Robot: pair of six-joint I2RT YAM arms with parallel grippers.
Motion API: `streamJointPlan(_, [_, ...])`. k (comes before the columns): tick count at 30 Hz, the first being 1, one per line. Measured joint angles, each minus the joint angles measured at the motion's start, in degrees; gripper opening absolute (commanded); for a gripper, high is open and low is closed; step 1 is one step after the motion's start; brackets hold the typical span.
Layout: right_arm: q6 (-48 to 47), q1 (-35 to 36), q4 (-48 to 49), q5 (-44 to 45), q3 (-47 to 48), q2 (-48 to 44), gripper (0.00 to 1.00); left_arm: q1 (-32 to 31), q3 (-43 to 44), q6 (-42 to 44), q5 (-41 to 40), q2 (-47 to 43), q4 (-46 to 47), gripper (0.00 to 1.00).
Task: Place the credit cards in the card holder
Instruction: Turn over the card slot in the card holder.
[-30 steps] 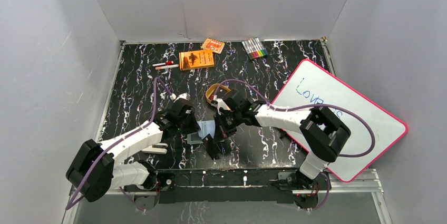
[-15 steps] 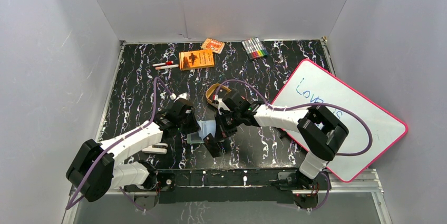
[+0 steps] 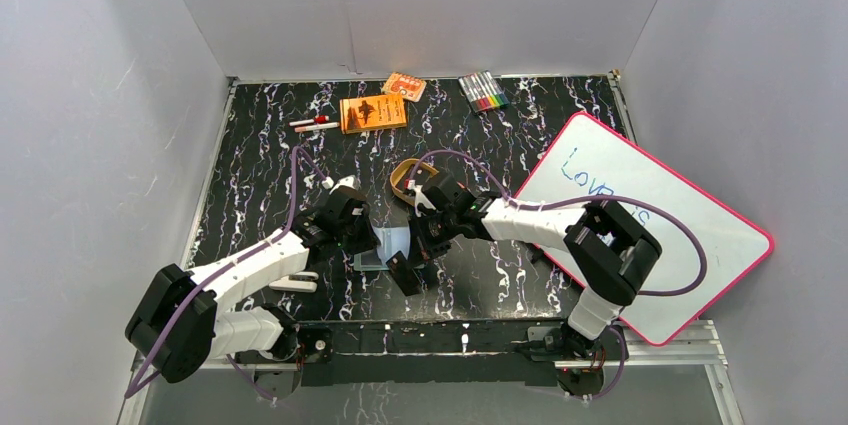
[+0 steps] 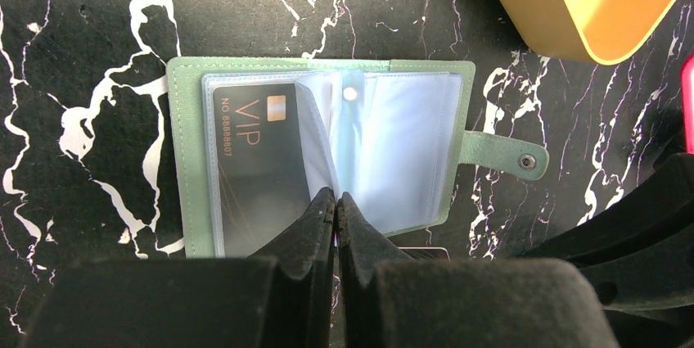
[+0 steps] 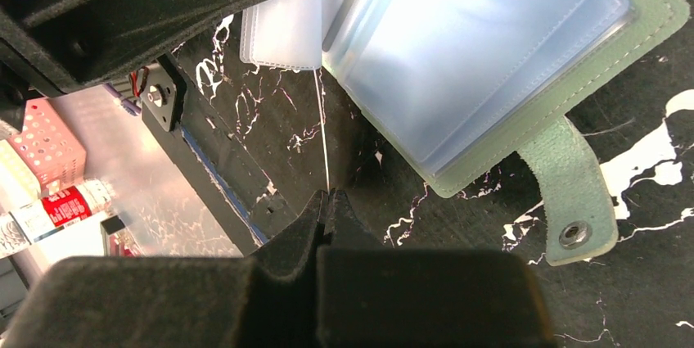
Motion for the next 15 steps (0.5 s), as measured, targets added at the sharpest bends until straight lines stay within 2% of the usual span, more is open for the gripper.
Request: streamJointPlan(15, [-0.61, 0.04, -0.02, -0.13, 0.00, -4.33, 0.00, 0.00, 0.00, 0.02, -0.02, 0.00, 0.13, 0.01])
